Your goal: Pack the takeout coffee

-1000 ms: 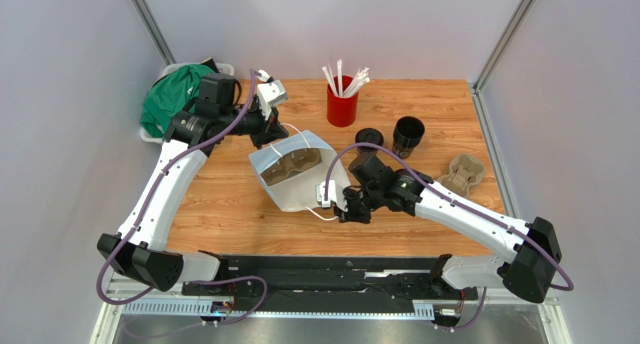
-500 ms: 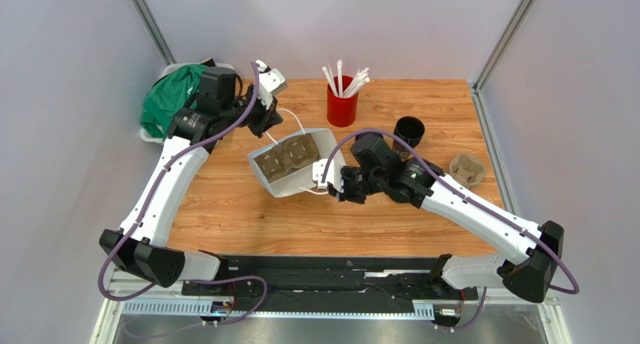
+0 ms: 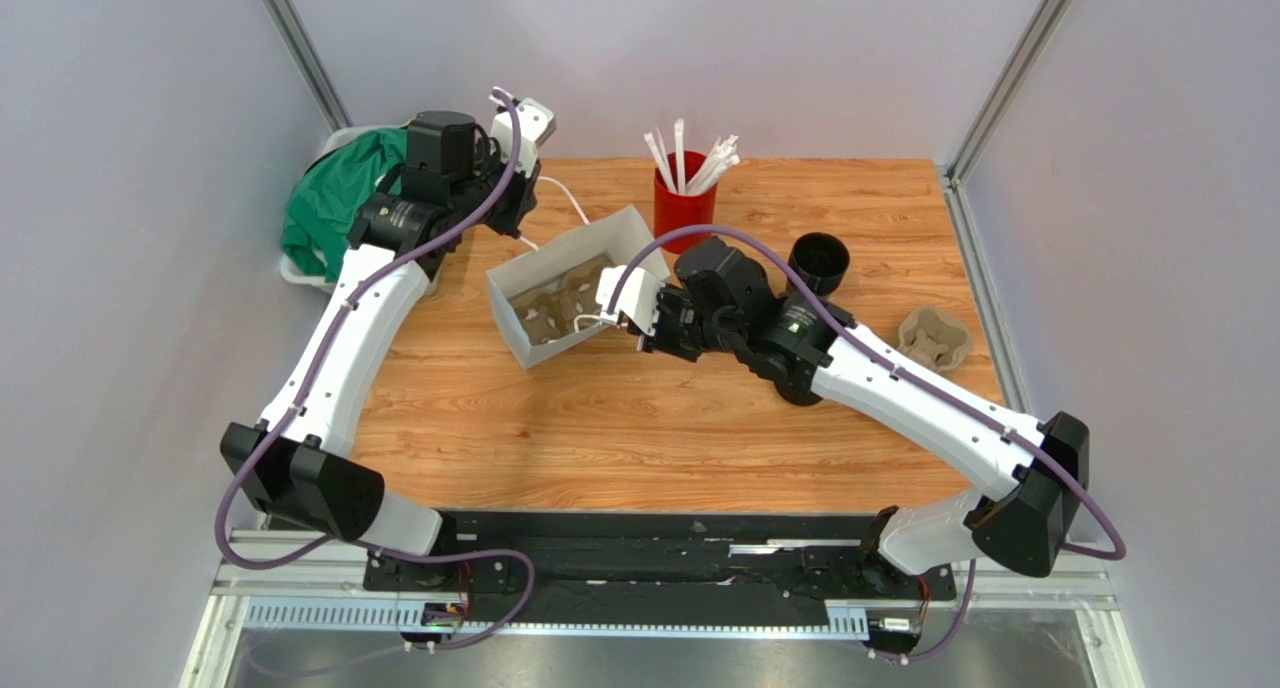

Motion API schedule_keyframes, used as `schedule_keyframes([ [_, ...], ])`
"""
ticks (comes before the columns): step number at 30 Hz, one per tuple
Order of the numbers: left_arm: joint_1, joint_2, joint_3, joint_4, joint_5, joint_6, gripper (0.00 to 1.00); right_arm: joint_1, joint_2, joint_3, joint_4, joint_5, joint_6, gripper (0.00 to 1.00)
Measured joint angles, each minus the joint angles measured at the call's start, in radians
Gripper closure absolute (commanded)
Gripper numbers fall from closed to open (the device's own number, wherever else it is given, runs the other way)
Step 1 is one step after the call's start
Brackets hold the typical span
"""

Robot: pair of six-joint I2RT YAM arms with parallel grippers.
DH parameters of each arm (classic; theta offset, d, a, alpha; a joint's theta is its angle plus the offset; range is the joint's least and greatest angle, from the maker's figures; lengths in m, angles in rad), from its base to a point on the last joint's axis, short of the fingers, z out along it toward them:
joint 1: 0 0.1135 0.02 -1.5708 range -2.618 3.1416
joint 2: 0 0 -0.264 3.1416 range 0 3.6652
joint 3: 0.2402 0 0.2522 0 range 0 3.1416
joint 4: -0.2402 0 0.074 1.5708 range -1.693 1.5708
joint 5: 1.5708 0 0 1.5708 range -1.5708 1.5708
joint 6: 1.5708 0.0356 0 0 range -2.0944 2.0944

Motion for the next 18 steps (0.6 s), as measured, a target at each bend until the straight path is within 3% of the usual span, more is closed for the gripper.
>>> schedule_keyframes([
  [12, 0.023, 0.038, 0.026, 0.011, -0.066, -0.043, 0.72, -0.018, 0.116, 0.199, 0.089, 0.119, 0.071, 0.64],
  [15, 0.024, 0.043, 0.027, 0.014, -0.07, -0.046, 0.59, -0.024, 0.145, 0.247, 0.09, 0.14, 0.077, 0.53],
  [16, 0.026, 0.046, 0.028, 0.014, -0.07, -0.047, 0.47, -0.026, 0.148, 0.256, 0.09, 0.144, 0.079, 0.47],
  [18, 0.03, 0.054, 0.039, 0.011, -0.07, -0.053, 0.37, -0.031, 0.154, 0.272, 0.087, 0.148, 0.085, 0.43],
])
